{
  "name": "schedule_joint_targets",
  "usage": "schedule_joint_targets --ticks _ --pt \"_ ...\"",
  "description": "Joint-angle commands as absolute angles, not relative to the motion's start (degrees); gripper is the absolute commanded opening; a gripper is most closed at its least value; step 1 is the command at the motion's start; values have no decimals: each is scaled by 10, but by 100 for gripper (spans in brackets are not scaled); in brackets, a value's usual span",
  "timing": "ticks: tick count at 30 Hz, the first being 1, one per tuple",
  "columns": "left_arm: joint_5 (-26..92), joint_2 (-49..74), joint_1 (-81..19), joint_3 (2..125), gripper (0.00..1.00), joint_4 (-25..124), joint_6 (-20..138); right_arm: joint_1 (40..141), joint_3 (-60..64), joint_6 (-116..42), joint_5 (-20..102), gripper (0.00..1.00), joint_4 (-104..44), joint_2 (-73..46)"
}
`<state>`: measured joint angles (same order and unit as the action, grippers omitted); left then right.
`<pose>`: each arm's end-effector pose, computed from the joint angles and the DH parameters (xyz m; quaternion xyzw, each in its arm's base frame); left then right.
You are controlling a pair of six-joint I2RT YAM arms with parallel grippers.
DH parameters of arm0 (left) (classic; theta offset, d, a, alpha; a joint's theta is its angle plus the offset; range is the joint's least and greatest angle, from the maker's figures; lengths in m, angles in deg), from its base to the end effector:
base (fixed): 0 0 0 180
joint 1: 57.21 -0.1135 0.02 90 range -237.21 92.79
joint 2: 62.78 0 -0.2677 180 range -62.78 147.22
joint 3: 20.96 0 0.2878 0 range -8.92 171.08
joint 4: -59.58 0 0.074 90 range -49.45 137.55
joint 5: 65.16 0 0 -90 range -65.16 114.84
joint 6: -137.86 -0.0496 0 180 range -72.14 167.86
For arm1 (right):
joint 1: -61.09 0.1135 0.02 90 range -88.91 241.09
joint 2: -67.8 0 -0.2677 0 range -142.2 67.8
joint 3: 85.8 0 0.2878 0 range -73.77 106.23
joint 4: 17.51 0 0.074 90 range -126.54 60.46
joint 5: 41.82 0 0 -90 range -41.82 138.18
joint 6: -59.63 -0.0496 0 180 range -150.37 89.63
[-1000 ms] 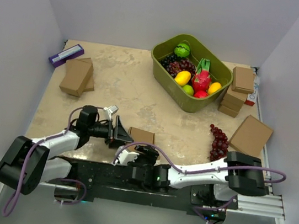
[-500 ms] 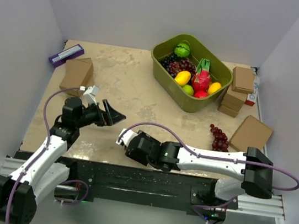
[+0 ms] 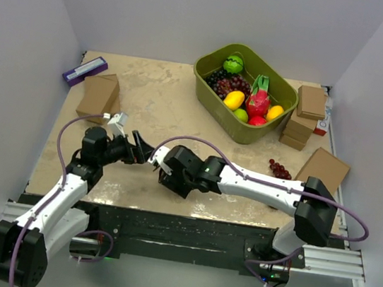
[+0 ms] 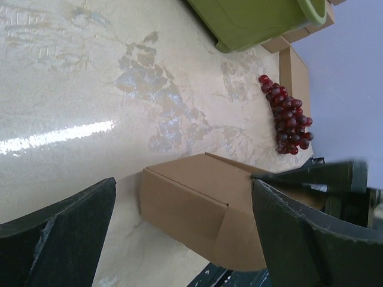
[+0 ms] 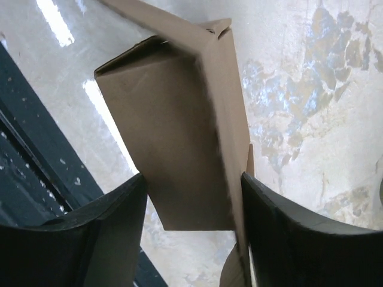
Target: Fold the paper box
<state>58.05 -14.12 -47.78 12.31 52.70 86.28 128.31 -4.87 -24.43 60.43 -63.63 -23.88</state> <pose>0.2200 -0.0641 0.1943 -0.0450 0.8103 -0.4335 0.3919 0.1559 0.3440 0.2248 -0.5435 0.7834 0.0565 0.2960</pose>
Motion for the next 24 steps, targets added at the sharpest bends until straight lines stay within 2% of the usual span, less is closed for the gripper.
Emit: schedule_joint_targets --ticks 1,10,11,20,24 --pt "582 -158 -481 95 98 555 856 1261 -17 -209 580 82 -653 -271" --pt "589 -145 -481 127 98 536 814 1239 13 -230 587 92 -636 -256" --pt "588 -149 -481 131 98 533 804 1238 14 -232 586 99 -630 -246" --pt "618 -161 -479 168 97 500 735 1227 16 -299 619 99 -641 -177" --pt "587 -180 -477 199 96 430 680 1227 -5 -408 649 99 -660 -123"
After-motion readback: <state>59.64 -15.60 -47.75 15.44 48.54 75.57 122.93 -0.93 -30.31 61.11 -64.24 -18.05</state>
